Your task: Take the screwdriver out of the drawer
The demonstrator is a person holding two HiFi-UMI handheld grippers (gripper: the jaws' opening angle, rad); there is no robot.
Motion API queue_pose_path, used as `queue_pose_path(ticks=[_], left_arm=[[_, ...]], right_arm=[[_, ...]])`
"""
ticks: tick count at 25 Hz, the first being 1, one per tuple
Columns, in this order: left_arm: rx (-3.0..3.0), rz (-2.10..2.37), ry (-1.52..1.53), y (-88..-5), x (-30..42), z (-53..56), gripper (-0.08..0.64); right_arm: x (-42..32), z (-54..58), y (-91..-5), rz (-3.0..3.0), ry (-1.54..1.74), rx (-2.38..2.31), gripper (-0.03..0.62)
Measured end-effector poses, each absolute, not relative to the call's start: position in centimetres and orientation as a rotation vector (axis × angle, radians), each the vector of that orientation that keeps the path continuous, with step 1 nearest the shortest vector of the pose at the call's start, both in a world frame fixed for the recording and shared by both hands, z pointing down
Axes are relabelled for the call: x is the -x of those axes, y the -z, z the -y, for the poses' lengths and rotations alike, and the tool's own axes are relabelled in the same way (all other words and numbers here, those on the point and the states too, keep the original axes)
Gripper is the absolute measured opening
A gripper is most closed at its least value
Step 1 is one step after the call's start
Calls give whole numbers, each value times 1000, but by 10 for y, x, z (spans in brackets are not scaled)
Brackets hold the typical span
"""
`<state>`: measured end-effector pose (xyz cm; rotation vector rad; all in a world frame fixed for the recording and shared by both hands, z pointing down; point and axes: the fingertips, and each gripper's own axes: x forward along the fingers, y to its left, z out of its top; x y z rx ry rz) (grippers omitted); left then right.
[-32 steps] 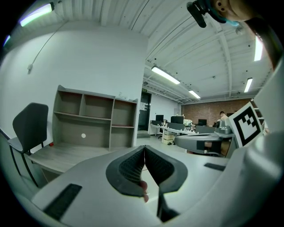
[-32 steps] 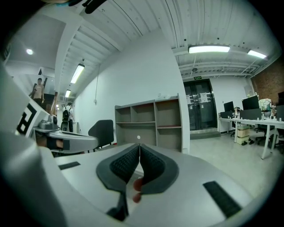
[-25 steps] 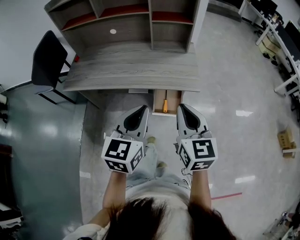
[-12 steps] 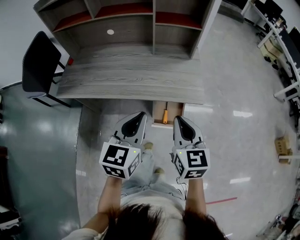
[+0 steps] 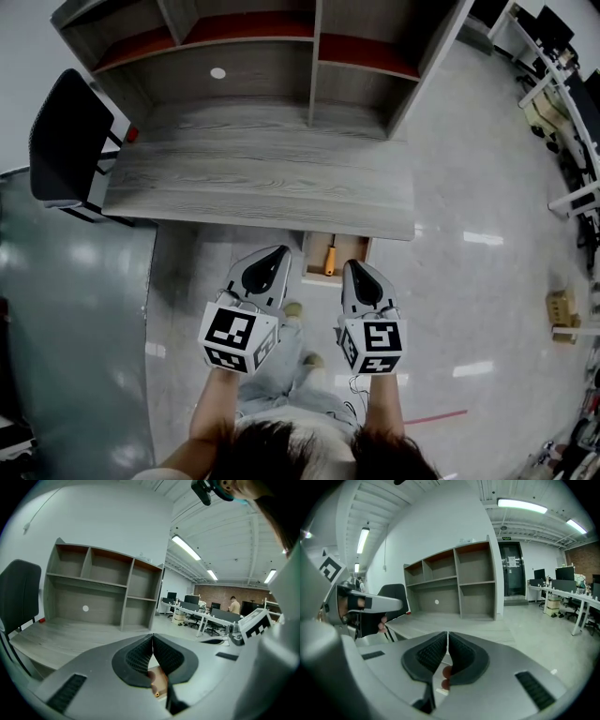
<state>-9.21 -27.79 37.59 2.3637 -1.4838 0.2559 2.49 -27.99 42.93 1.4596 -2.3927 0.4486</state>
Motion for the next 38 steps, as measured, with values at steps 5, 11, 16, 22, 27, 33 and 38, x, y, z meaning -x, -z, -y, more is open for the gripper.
queue_pose_path(ticks=[5, 11, 16, 22, 27, 33, 38], left_arm=[[-2348, 1463, -262, -394, 96, 299, 18], [-2328, 1438, -264, -417, 96, 318, 18], [-2303, 1428, -260, -441, 101, 332, 18], [-2273, 1403, -265, -474, 110, 340, 18], [-2268, 1377, -284, -499, 112, 346, 18], [-2262, 1342, -298, -524, 108, 350, 18], [-2253, 1309, -308, -545, 106, 351, 18]], right_arm=[[-21, 301, -453, 2366, -499, -1441, 29], [-17, 317, -488, 2320, -569, -1390, 29], [-13, 325, -519, 2275, -630, -1358, 29], [-12, 332, -559, 2205, -680, -1338, 31], [-18, 340, -585, 2165, -719, -1361, 31], [-18, 347, -614, 2129, -760, -1358, 31], [-17, 350, -638, 2096, -788, -1331, 52]])
